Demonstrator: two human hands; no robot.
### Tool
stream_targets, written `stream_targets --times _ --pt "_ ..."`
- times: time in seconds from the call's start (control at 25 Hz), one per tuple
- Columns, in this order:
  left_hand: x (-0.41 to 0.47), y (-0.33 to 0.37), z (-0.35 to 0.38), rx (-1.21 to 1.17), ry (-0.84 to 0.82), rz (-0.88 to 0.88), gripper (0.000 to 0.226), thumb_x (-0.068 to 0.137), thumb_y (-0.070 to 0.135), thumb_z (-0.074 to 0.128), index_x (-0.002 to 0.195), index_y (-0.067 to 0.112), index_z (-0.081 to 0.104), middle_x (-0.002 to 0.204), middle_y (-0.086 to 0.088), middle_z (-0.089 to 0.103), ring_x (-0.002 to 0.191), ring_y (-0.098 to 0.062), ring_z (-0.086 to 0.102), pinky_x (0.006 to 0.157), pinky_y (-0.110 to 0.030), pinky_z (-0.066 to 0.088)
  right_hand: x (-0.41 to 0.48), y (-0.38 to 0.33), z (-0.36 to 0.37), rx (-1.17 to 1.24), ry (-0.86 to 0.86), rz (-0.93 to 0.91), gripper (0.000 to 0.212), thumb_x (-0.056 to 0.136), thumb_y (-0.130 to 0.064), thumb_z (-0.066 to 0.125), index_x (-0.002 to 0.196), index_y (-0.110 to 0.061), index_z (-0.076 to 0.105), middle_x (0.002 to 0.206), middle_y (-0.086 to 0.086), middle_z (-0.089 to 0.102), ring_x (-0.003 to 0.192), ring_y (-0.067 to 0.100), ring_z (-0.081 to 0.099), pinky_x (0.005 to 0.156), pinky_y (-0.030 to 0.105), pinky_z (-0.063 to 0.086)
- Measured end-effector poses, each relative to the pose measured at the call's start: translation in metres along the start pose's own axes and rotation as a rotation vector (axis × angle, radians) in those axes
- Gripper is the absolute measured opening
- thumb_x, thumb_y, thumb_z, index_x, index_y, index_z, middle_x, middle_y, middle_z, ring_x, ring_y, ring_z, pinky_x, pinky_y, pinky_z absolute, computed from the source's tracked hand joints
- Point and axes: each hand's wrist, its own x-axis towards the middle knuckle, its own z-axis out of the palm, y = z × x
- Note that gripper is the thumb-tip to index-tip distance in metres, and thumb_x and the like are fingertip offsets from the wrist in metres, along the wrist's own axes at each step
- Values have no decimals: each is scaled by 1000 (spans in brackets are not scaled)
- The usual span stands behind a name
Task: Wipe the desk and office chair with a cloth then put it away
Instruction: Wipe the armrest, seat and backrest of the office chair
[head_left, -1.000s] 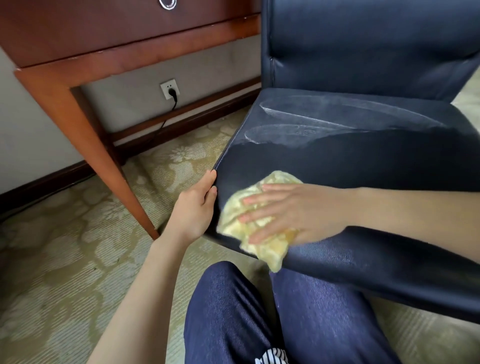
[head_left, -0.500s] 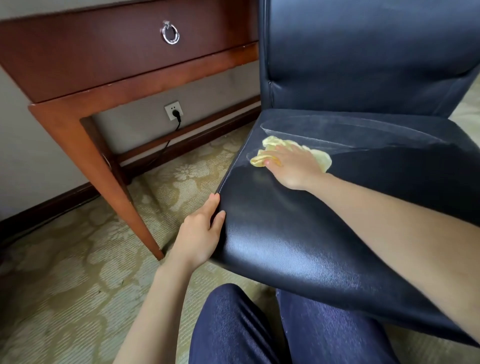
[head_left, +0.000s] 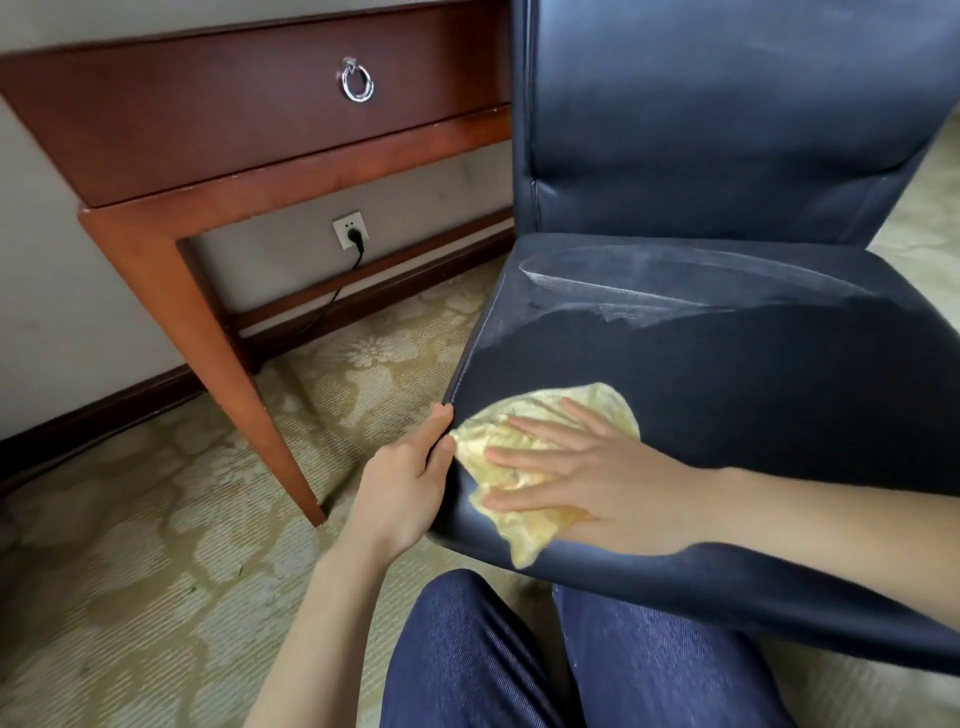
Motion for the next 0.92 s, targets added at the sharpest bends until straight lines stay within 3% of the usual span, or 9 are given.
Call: stream_targets --times 0.08,0.24,0.32,0.44,0.6,0.68,0.8,0.92 --pt "-14 5 3 60 26 18 42 100 28 42 142 26 42 145 10 44 132 -11 41 95 -10 24 -11 5 -4 49 -21 -22 43 95 -59 21 134 -65 6 149 -33 -9 141 1 -21 112 31 -20" --pt "-41 19 8 140 2 67 43 98 33 42 141 32 40 131 4 59 116 -18 56 91 -25 39 -16 18 -14 151 -17 -53 41 95 -61 21 135 -64 12 149 -36 -4 142 -4 -11 114 24 -14" --pt "-51 25 8 161 1 88 45 96 34 46 140 31 42 126 4 63 111 -18 58 87 -26 40 -10 28 -18 244 -20 -35 42 98 -54 29 138 -57 17 153 -29 5 143 -3 -6 117 26 -8" --pt "-62 35 6 144 -34 108 44 94 39 48 138 32 47 137 16 51 121 -9 52 94 -20 37 13 47 -25 367 -20 31 43 101 -34 39 141 -45 28 155 -18 15 145 0 1 120 33 -1" --pt "-64 48 -1 239 -109 146 39 92 49 46 129 42 54 127 24 56 92 -13 61 87 -22 44 56 72 -28 324 -5 68 40 103 -30 35 142 -31 39 156 -12 20 146 5 7 119 42 4" --pt "-57 53 -5 257 -117 170 35 91 50 46 123 41 59 115 20 66 90 -12 61 85 -25 46 77 80 -26 316 8 130 38 103 -33 33 139 -33 44 156 -12 22 146 8 8 119 42 5" --pt "-41 57 -4 299 -28 215 33 95 43 43 124 38 58 121 17 63 108 -9 57 90 -27 45 96 79 -21 270 48 301 37 102 -38 34 138 -37 45 157 -10 21 146 13 6 119 40 1" --pt "-33 63 13 342 -69 276 41 98 38 39 139 33 44 148 16 38 136 -5 34 105 -21 31 85 68 -18 222 55 249 36 101 -39 38 136 -40 46 157 -11 20 147 17 2 118 40 -3"
